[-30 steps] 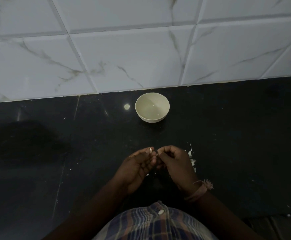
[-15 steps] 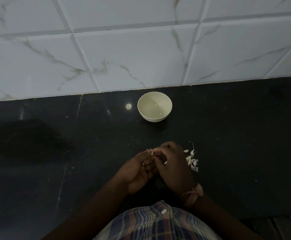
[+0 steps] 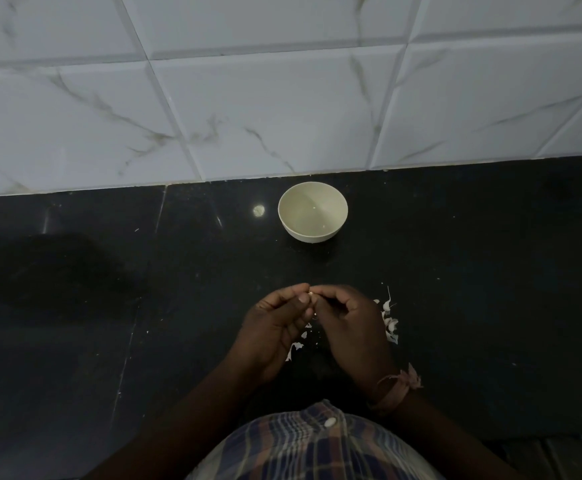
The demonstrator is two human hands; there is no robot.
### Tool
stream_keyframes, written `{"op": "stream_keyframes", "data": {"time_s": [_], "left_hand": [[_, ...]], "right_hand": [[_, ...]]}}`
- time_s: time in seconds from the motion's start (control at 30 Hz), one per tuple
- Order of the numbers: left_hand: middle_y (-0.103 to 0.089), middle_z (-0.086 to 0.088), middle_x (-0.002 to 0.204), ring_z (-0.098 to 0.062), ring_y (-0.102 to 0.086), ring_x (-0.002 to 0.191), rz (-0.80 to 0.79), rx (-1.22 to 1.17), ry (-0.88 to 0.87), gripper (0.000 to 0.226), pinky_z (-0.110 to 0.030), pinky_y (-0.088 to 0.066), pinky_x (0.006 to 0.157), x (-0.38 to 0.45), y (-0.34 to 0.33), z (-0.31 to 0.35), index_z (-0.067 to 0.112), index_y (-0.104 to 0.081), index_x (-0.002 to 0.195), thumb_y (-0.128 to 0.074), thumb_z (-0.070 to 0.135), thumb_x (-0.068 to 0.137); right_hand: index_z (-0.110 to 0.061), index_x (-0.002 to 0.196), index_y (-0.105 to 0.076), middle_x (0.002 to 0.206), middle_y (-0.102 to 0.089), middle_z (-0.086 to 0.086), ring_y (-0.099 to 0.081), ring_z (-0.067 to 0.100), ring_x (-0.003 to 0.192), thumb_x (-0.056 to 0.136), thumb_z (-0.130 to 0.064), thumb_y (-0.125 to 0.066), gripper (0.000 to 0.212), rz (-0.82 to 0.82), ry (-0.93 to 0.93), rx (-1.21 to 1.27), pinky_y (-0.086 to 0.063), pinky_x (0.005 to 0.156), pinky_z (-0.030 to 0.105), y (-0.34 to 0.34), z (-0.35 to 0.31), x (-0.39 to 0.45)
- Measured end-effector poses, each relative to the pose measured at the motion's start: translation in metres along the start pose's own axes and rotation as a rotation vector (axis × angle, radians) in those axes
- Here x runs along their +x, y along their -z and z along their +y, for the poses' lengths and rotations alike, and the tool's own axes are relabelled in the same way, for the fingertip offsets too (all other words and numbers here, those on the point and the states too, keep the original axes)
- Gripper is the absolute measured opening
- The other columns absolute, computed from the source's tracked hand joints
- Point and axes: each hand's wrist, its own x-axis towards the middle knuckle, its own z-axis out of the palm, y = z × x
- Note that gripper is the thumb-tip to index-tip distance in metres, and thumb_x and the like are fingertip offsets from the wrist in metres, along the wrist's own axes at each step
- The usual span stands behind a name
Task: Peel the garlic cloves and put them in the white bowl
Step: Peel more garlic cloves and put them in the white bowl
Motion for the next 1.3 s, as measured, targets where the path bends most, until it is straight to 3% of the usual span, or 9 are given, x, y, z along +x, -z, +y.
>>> {"op": "stream_keyframes", "data": {"time_s": [0.13, 0.23, 0.37, 0.5, 0.73, 0.93, 1.07, 1.3], "left_hand": [[-0.076, -0.018, 0.092, -0.023, -0.075, 0.080, 0.000, 0.065, -0.125, 0.025, -0.027, -0.060, 0.068, -0.004, -0.006, -0.002, -0.001, -0.072, 0.099, -0.072, 0.000, 0.075], [-0.075, -0.016, 0.089, -0.023, -0.074, 0.077, 0.023, 0.155, -0.206, 0.017, -0.029, -0.059, 0.068, -0.004, -0.006, -0.004, 0.003, -0.075, 0.097, -0.074, -0.002, 0.080], [-0.076, -0.011, 0.086, -0.021, -0.072, 0.079, 0.053, 0.371, -0.307, 0.014, -0.031, -0.057, 0.072, -0.004, -0.003, -0.003, 0.007, -0.075, 0.097, -0.074, -0.001, 0.086], [-0.077, -0.006, 0.087, -0.014, -0.073, 0.079, 0.053, 0.496, -0.366, 0.019, -0.023, -0.056, 0.069, -0.005, -0.004, 0.002, 0.010, -0.074, 0.101, -0.075, -0.002, 0.087], [-0.078, -0.008, 0.088, -0.017, -0.075, 0.080, 0.073, 0.504, -0.357, 0.014, -0.024, -0.057, 0.069, -0.009, -0.007, 0.003, 0.009, -0.075, 0.095, -0.078, 0.001, 0.085], [-0.078, -0.010, 0.084, -0.015, -0.075, 0.075, 0.036, 0.503, -0.357, 0.014, -0.022, -0.058, 0.067, -0.009, -0.006, 0.005, -0.001, -0.075, 0.095, -0.077, -0.005, 0.082], [-0.078, -0.015, 0.086, -0.020, -0.075, 0.077, -0.024, 0.500, -0.325, 0.012, -0.025, -0.060, 0.070, -0.008, -0.004, 0.007, 0.002, -0.077, 0.089, -0.075, -0.007, 0.081], [-0.077, -0.020, 0.089, -0.021, -0.073, 0.075, -0.085, 0.385, -0.175, 0.016, -0.026, -0.060, 0.070, -0.001, -0.002, 0.010, 0.007, -0.081, 0.088, -0.077, 0.007, 0.072]], "right_hand": [[-0.019, 0.103, -0.077, 0.095, -0.077, -0.006, -0.073, 0.009, 0.091, 0.095, -0.015, -0.068, 0.012, 0.003, -0.110, 0.120, -0.061, 0.085, 0.039, 0.002, -0.005, 0.001], [-0.019, 0.097, -0.076, 0.089, -0.077, -0.006, -0.073, 0.008, 0.085, 0.094, -0.013, -0.069, 0.009, 0.019, -0.106, 0.131, -0.060, 0.079, 0.031, 0.003, -0.008, 0.001], [-0.022, 0.093, -0.075, 0.086, -0.074, -0.009, -0.071, 0.005, 0.081, 0.091, -0.014, -0.071, 0.008, -0.004, -0.016, -0.014, -0.059, 0.075, 0.030, 0.008, -0.008, 0.004], [-0.021, 0.088, -0.074, 0.083, -0.070, -0.012, -0.068, 0.005, 0.080, 0.088, -0.016, -0.073, 0.005, -0.032, 0.086, -0.177, -0.057, 0.074, 0.032, 0.011, -0.005, 0.005], [-0.018, 0.086, -0.071, 0.082, -0.066, -0.012, -0.064, 0.006, 0.077, 0.086, -0.012, -0.073, 0.006, 0.013, 0.221, -0.241, -0.052, 0.068, 0.026, 0.011, -0.007, 0.003], [-0.019, 0.082, -0.071, 0.074, -0.067, -0.008, -0.064, 0.008, 0.069, 0.083, -0.013, -0.074, 0.007, -0.119, 0.119, -0.216, -0.050, 0.061, 0.021, 0.019, -0.008, 0.010], [-0.021, 0.083, -0.074, 0.071, -0.069, -0.010, -0.064, 0.005, 0.063, 0.085, -0.011, -0.072, 0.010, -0.195, 0.059, -0.181, -0.047, 0.059, 0.016, 0.026, -0.010, 0.009], [-0.021, 0.084, -0.075, 0.068, -0.072, 0.005, -0.068, 0.023, 0.054, 0.090, -0.014, -0.069, 0.011, -0.246, -0.054, -0.090, -0.054, 0.055, 0.034, 0.031, -0.016, 0.007]]}}
